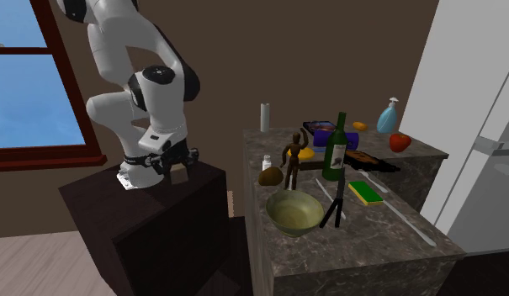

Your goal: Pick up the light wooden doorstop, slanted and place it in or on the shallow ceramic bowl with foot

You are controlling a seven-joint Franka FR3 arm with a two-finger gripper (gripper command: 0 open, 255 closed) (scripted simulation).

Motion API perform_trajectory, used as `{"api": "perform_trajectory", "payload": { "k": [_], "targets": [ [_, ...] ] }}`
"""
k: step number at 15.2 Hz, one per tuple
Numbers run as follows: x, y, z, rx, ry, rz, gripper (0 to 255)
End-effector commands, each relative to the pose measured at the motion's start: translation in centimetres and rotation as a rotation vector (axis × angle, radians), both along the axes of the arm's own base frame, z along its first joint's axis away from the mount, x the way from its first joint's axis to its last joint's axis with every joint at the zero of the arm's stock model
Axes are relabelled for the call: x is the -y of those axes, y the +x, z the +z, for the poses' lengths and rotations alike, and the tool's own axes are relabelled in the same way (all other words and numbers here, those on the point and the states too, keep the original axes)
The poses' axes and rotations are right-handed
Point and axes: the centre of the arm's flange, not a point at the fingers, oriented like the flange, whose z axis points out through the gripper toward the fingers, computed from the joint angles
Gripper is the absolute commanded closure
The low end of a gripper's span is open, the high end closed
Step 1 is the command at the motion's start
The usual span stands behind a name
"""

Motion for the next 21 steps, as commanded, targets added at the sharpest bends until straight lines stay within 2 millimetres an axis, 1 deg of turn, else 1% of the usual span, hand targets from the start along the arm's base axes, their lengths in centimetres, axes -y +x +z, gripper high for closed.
{"api": "perform_trajectory", "payload": {
  "k": [1, 21],
  "targets": [
    [-0.9, 2.7, -0.1, 0.000, 0.001, 0.000, 255],
    [-10.1, 27.4, 0.4, 0.000, 0.001, 0.000, 255]
  ]
}}
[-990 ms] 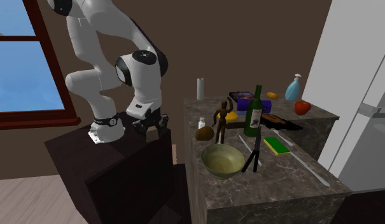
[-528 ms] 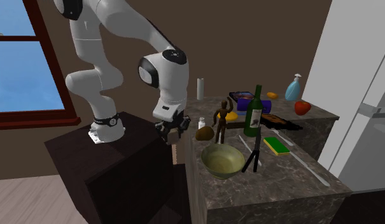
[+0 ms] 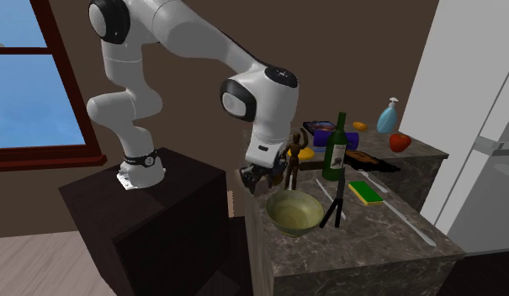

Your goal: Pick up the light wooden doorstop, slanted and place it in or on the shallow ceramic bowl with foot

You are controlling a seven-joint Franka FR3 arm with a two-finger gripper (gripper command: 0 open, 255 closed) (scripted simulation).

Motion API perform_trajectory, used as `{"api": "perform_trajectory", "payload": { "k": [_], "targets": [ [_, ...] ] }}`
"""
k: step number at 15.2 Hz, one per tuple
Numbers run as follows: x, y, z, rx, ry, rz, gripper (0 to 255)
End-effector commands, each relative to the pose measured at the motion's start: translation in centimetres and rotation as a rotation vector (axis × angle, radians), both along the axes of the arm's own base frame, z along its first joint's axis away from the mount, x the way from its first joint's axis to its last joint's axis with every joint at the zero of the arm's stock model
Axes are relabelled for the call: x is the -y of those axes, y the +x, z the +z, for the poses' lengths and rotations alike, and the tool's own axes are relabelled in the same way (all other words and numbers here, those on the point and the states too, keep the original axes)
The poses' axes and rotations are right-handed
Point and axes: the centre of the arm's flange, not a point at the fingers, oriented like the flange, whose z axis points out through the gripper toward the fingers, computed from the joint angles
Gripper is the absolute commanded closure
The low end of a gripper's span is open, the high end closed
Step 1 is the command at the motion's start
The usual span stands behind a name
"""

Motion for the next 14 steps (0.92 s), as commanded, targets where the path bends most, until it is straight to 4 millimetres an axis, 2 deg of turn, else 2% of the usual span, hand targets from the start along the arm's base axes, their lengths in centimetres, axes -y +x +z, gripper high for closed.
{"api": "perform_trajectory", "payload": {
  "k": [1, 10, 14],
  "targets": [
    [-1.3, 2.5, 0.2, 0.001, 0.000, -0.001, 255],
    [-5.4, 13.6, 0.4, 0.001, 0.000, -0.001, 255],
    [-5.4, 13.6, -1.8, 0.001, 0.000, -0.001, 255]
  ]
}}
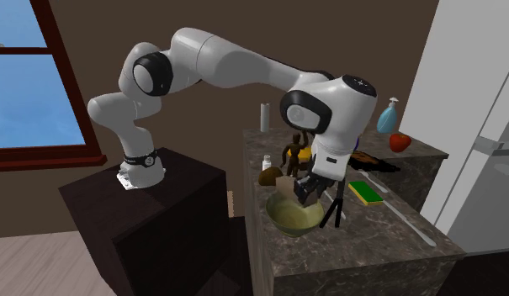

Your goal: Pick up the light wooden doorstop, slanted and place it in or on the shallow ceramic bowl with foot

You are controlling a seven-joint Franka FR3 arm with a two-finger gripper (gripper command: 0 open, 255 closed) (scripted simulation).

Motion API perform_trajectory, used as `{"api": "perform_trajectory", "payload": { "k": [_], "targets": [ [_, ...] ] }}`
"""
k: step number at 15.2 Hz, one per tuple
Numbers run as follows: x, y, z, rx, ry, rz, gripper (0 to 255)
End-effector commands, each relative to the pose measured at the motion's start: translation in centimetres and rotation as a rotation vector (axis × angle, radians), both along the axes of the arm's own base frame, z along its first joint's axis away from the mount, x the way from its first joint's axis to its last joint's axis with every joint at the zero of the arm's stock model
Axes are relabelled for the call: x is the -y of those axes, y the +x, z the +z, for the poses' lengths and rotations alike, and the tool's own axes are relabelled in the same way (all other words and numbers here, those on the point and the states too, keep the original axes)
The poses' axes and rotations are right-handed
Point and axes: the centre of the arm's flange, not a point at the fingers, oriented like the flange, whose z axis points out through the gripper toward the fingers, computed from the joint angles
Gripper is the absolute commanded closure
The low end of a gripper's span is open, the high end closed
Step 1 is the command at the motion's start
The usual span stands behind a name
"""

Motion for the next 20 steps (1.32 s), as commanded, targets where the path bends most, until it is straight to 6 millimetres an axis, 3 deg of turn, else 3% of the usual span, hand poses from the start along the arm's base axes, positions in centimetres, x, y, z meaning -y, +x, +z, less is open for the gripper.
{"api": "perform_trajectory", "payload": {
  "k": [1, 11, 19, 20],
  "targets": [
    [0.0, 0.1, -0.9, 0.001, 0.000, 0.000, 255],
    [0.0, 0.1, -6.1, 0.001, 0.000, 0.000, 255],
    [0.0, 0.1, -6.1, 0.001, 0.000, 0.000, 255],
    [0.0, 0.1, -6.1, 0.001, 0.000, 0.000, 0]
  ]
}}
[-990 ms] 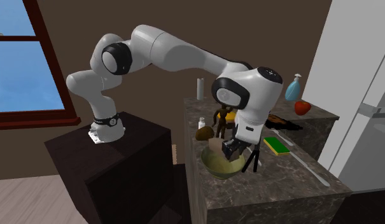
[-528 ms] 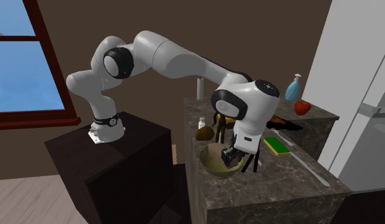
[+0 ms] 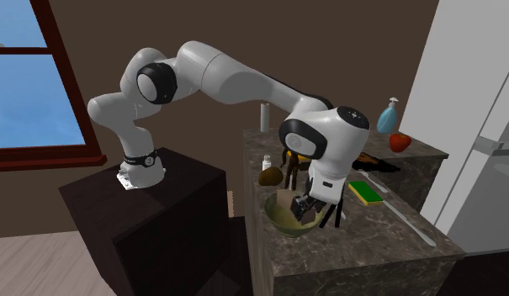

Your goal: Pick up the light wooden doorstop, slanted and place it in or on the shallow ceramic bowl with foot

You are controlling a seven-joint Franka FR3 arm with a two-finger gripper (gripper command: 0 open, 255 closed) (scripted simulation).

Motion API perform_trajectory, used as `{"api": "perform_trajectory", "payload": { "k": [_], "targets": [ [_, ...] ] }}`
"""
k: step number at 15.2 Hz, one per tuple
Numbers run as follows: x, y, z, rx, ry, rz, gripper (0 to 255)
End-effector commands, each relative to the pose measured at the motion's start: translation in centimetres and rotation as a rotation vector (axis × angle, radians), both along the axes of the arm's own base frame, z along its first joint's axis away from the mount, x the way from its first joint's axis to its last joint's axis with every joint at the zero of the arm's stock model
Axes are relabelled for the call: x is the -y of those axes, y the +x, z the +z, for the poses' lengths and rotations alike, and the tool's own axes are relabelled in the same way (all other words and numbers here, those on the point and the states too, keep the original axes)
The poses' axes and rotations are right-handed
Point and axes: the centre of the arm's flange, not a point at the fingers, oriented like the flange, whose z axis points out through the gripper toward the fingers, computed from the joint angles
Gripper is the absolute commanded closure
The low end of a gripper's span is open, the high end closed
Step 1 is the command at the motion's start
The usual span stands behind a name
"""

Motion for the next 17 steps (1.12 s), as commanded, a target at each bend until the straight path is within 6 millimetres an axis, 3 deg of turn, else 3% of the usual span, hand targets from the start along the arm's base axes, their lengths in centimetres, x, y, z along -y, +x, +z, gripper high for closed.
{"api": "perform_trajectory", "payload": {
  "k": [1, 5, 9, 17],
  "targets": [
    [0.0, 0.0, 0.0, -0.001, 0.000, 0.000, 0],
    [0.0, 0.0, 0.0, -0.001, 0.000, 0.000, 0],
    [0.8, 1.1, 4.8, -0.001, 0.000, 0.000, 0],
    [0.8, 1.1, 4.8, -0.001, 0.000, 0.000, 0]
  ]
}}
